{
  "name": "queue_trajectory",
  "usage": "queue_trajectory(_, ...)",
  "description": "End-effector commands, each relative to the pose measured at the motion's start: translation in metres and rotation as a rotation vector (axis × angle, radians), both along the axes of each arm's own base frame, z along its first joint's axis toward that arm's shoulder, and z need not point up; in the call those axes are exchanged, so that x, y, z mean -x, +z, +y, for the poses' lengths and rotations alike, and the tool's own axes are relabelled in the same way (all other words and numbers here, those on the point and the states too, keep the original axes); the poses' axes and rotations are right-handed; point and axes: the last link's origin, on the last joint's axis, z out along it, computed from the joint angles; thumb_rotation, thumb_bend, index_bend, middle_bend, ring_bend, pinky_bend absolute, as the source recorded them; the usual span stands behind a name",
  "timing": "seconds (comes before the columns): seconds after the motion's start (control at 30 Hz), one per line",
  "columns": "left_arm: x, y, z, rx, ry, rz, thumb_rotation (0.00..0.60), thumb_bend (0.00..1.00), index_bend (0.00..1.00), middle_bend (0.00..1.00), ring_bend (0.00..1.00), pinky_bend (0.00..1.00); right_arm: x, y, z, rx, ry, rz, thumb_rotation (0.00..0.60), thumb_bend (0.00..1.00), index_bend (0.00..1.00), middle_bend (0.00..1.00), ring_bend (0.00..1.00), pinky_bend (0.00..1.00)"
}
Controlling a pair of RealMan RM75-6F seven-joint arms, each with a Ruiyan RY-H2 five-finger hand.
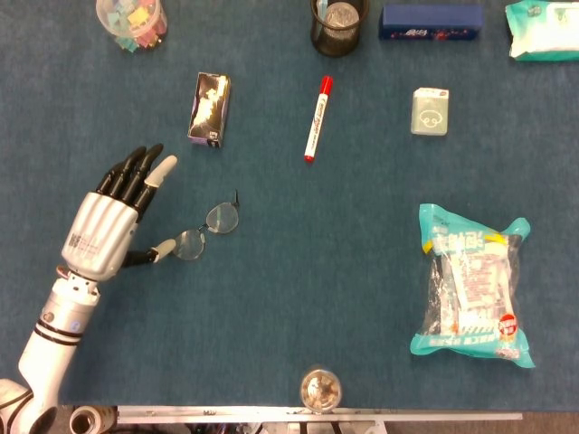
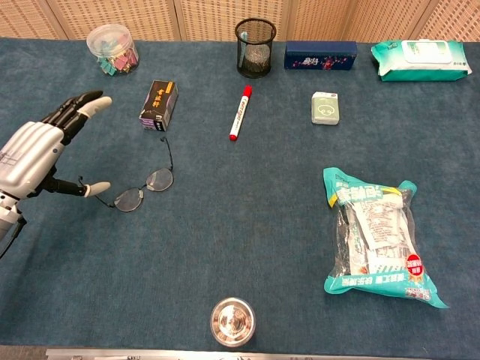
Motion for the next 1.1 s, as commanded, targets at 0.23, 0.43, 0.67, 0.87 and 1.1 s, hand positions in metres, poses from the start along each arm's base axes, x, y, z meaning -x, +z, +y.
queue_trajectory(0.23, 0.001, -0.002, 0.015, -0.011, -0.055, 0.034, 0.6, 0.02, 0.0, 0.0, 0.0, 0.17, 0.0, 0.001, 0.0, 0.005, 0.0, 0.001, 0.6, 0.37, 0.31, 0.32, 0.26, 0.36)
queue_trajectory(0.43, 0.004, -0.001, 0.026, -0.021, -0.078, 0.063, 0.6, 0.02, 0.0, 0.0, 0.0, 0.17, 0.0, 0.002, 0.001, 0.009, -0.003, 0.001, 0.6, 0.37, 0.31, 0.33, 0.26, 0.36)
queue_trajectory(0.67, 0.003, 0.001, 0.039, -0.049, -0.111, 0.078, 0.6, 0.02, 0.0, 0.0, 0.0, 0.17, 0.001, 0.002, 0.002, 0.011, -0.004, 0.001, 0.6, 0.37, 0.31, 0.32, 0.26, 0.36)
queue_trajectory(0.87, 0.002, 0.003, 0.047, -0.072, -0.136, 0.097, 0.6, 0.02, 0.0, 0.0, 0.0, 0.17, 0.0, 0.002, 0.001, 0.011, -0.002, 0.002, 0.6, 0.37, 0.31, 0.33, 0.26, 0.36)
queue_trajectory(1.1, 0.002, 0.008, 0.043, -0.081, -0.139, 0.09, 0.6, 0.02, 0.0, 0.0, 0.0, 0.17, -0.001, 0.002, -0.001, 0.009, 0.002, -0.003, 0.6, 0.37, 0.31, 0.33, 0.26, 0.36)
